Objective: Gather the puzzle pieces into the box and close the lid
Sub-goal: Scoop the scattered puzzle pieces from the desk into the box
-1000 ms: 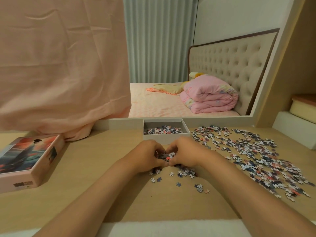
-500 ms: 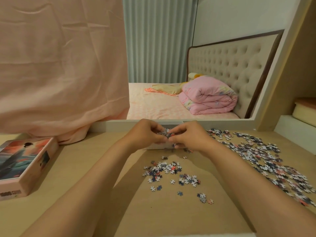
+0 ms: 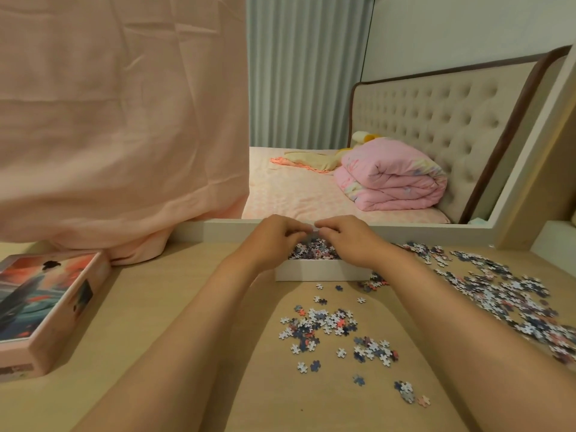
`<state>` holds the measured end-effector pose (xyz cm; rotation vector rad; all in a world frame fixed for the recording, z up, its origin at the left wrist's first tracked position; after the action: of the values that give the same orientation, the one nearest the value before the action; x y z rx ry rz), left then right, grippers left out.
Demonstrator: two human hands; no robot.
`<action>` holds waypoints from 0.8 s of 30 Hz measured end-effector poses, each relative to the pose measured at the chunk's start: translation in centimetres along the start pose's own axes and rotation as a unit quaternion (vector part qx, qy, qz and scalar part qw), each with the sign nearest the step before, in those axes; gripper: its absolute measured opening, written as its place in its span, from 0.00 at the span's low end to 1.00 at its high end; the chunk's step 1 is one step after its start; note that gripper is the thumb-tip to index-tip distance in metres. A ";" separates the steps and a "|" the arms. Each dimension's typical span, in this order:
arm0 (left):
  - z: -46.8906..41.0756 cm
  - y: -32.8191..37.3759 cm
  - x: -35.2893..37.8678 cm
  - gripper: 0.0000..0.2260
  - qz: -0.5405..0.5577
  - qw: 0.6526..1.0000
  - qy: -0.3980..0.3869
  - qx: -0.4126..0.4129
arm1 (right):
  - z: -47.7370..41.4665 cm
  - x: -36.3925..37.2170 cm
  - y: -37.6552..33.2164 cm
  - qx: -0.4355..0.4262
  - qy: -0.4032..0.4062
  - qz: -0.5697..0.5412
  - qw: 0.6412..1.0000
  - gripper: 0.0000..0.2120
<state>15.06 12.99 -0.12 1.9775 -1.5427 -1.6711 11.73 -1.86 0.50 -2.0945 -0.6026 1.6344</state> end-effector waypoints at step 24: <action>1.8 2.9 1.7 0.11 -0.176 0.980 -0.034 0.083 | 6.2 -3.0 0.3 -0.041 -0.004 0.094 0.995 0.13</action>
<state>11.72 11.26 -0.03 2.4227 -1.4633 -1.8001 5.08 -3.47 1.28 -2.2656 -0.4939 1.7464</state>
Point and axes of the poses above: each hand's wrist, its own z-axis away from the middle knuckle, its own x-axis out of the palm, y = z × x, the point moved 6 cm from there along -z, towards the middle knuckle, and after that the axes turned 4 degrees about y, right-handed, at the moved point
